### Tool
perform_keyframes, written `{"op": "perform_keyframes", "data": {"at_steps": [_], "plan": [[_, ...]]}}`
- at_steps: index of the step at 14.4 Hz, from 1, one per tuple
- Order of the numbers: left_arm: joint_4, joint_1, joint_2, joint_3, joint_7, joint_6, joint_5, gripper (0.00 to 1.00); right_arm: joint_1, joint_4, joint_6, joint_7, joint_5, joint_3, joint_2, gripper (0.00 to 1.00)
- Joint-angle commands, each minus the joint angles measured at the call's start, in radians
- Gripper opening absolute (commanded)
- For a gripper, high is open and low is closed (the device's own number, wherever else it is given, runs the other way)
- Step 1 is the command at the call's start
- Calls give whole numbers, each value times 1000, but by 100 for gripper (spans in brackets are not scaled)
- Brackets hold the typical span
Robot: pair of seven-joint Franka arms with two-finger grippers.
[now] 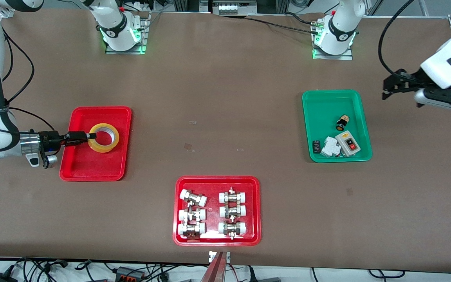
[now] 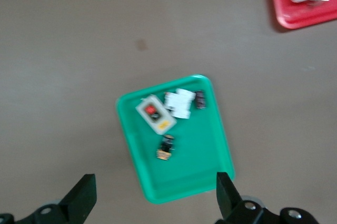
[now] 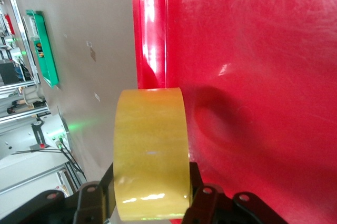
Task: Left arm passes tape to right arm into tray
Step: 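Lower the tape roll into the empty red tray with the right gripper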
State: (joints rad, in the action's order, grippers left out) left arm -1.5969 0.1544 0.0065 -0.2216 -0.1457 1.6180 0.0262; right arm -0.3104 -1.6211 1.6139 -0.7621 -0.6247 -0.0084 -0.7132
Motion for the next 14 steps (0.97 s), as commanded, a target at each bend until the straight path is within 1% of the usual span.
{"op": "perform_keyframes", "data": {"at_steps": [1,3,5,6,7,8,9,10,11,12,14], "plan": [[63,-6,38,-8,-11,-24,41,100,-12,-11,-5,-29,20,13,17,40],[67,-4,36,-10,-9,-78,47,100,-10,-10,17,-34,20,13,9,40],[69,-3,38,-10,3,-78,41,100,-12,-5,33,-51,20,13,-5,40],[69,-1,38,-10,6,-72,40,100,-12,-5,37,-54,19,13,-6,45],[69,-1,41,-7,23,-70,37,100,-12,-5,47,-52,17,13,-5,80],[66,-9,40,-2,67,-70,18,100,-7,-3,53,-52,17,13,-5,100],[68,-27,32,1,121,-76,17,100,-4,-5,53,-51,19,13,-3,100],[68,-60,29,26,142,-76,17,100,-4,-9,57,-52,20,13,-5,100],[68,-105,26,84,144,-75,14,100,-1,-13,70,-54,25,13,-5,100],[66,-140,23,123,143,-75,14,100,8,-17,92,-52,49,13,-5,100],[58,-164,18,156,137,-70,12,100,33,-37,151,-51,95,13,6,100]]}}
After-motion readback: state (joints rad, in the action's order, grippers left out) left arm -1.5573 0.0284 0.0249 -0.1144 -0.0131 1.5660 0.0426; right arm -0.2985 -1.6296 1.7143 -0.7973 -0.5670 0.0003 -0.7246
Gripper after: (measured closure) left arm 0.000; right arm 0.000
